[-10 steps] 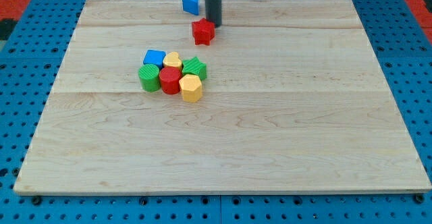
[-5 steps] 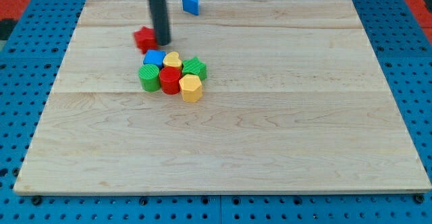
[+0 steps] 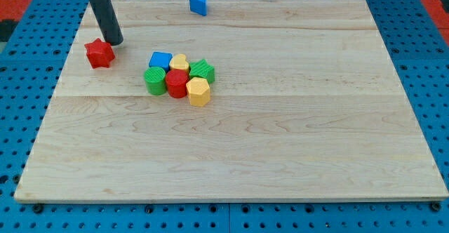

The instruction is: Push the red star into the red circle

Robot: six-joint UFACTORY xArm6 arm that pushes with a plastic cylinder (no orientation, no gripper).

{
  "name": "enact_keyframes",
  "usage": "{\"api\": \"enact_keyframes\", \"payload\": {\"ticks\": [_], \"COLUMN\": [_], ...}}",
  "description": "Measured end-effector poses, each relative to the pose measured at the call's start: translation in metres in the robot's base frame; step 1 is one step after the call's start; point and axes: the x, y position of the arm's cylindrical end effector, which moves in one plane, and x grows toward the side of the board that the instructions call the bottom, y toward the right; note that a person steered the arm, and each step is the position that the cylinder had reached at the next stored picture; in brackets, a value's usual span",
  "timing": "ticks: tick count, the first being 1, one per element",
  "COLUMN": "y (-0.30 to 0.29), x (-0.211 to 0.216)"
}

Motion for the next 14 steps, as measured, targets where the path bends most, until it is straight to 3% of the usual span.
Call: {"api": "enact_keyframes", "payload": {"ticks": [2, 3, 5, 6, 7, 8, 10, 11, 12, 14], "y": [-0.025, -0.027, -0.033, -0.015, -0.047, -0.051, 0.013, -0.034, -0.011, 0.113], "x": [0.064, 0.029, 0.076, 0.082, 0.066, 0.121, 0.163, 0.212, 0.225, 0.163]}}
